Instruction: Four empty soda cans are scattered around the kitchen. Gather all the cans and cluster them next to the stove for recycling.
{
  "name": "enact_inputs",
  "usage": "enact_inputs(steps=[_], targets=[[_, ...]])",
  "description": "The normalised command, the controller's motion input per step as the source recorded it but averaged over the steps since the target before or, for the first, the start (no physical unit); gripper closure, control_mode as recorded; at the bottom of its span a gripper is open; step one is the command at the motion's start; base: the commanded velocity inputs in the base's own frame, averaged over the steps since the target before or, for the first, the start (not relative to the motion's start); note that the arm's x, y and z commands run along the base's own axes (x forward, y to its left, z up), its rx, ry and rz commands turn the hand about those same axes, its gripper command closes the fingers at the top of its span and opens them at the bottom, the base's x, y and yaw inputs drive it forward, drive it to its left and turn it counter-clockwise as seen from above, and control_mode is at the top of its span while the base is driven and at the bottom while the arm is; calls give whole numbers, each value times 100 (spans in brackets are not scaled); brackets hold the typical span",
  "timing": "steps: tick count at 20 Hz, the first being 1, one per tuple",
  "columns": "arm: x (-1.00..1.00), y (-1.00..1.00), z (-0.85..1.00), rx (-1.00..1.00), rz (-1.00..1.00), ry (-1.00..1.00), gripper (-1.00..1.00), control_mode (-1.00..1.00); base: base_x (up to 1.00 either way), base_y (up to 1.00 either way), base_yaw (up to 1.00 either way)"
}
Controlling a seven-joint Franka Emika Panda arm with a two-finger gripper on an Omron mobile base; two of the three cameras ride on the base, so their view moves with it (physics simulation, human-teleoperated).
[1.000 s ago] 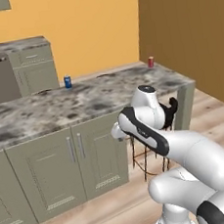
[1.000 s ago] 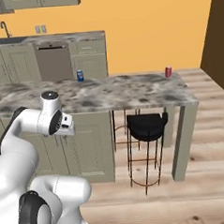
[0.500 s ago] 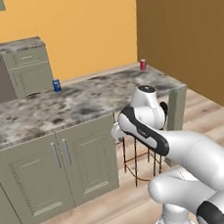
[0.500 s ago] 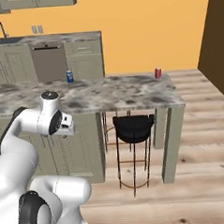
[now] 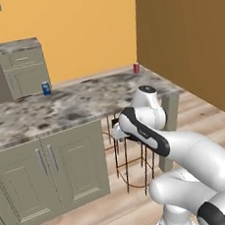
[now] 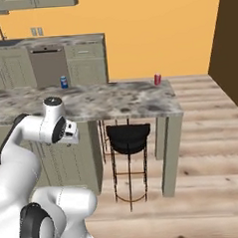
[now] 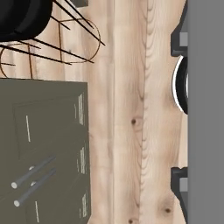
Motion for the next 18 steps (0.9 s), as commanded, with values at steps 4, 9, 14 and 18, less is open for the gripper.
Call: enact_inputs(steps=[4, 9, 14, 18], targets=[[0, 0, 0, 0, 0, 0, -100, 100, 36, -43, 4], [0, 0, 0, 0, 0, 0, -100, 100, 37, -46, 1], [0, 0, 0, 0, 0, 0, -100, 100, 38, -48, 0], [0, 0, 0, 0, 0, 0, -100, 100, 38, -48, 0]])
